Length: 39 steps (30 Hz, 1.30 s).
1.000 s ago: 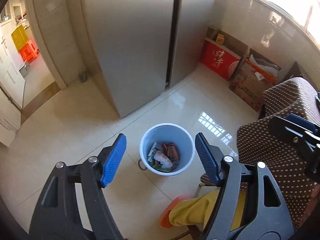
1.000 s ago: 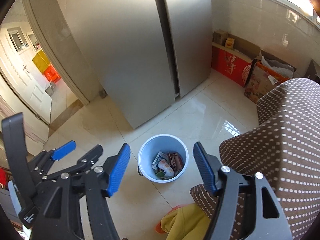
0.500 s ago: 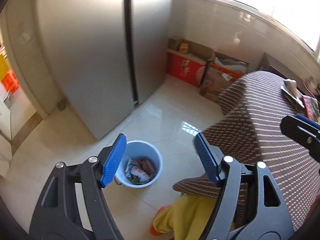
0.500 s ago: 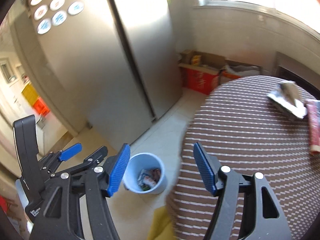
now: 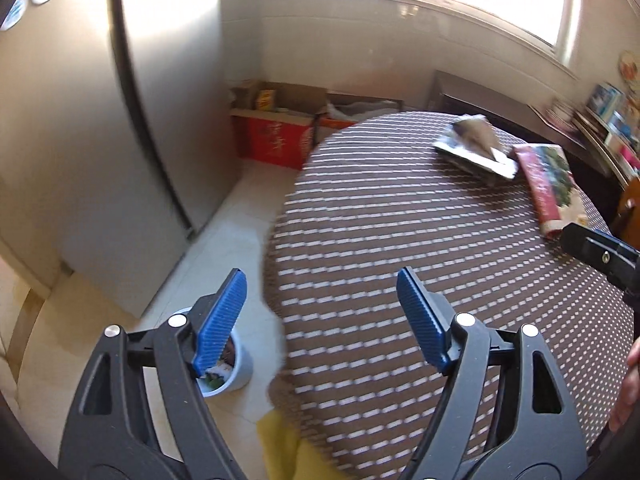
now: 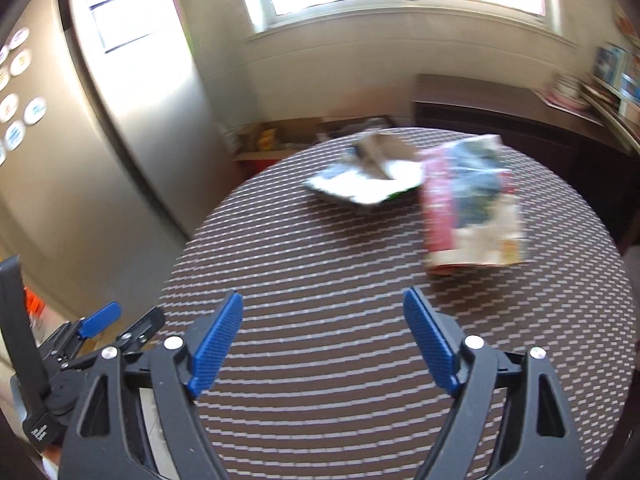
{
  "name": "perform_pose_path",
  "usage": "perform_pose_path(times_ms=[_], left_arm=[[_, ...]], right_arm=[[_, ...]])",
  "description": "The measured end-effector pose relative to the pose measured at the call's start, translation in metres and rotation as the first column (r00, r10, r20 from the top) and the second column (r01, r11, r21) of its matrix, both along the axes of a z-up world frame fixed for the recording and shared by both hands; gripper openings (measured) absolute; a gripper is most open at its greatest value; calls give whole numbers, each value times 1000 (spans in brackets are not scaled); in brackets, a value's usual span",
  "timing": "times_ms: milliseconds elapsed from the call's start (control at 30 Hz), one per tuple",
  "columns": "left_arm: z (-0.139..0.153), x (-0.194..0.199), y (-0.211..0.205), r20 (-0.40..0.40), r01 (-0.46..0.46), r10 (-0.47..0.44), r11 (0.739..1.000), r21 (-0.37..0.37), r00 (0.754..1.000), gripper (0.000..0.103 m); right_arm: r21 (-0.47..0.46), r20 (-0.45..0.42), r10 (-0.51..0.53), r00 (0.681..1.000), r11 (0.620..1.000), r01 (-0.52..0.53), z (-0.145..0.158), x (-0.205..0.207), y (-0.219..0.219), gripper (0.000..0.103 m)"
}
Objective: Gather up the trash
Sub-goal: 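Move both grippers back over the newspaper and cardboard box on the table, then grasp the red-printed cardboard box with the right gripper while the left gripper grasps the newspaper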
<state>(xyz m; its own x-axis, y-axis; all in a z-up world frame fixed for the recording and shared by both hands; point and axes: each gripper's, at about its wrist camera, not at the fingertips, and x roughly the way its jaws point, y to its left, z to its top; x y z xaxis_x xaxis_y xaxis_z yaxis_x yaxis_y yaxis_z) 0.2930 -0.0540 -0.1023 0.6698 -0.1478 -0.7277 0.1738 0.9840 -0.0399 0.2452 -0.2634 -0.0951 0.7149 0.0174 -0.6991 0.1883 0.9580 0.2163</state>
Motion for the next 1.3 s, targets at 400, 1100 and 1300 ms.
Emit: perform_pose_path(times_ms=[400,1100,1300], left_arm=[[-3,36,-93,-54,161,-161,987,-2,985,88],[-5,115,-139,-119,146,-152,987,-62,981,90],[-8,144,-167,-128,148,-165,980,-131,978,90]], right_arm=[[-12,-115,-194,974,981,194,-27,28,-119,89],[-16,-118,-171,978,985,170,-63,95,-135,78],[3,-59,-240,969,971,240,-50,68,-152,73]])
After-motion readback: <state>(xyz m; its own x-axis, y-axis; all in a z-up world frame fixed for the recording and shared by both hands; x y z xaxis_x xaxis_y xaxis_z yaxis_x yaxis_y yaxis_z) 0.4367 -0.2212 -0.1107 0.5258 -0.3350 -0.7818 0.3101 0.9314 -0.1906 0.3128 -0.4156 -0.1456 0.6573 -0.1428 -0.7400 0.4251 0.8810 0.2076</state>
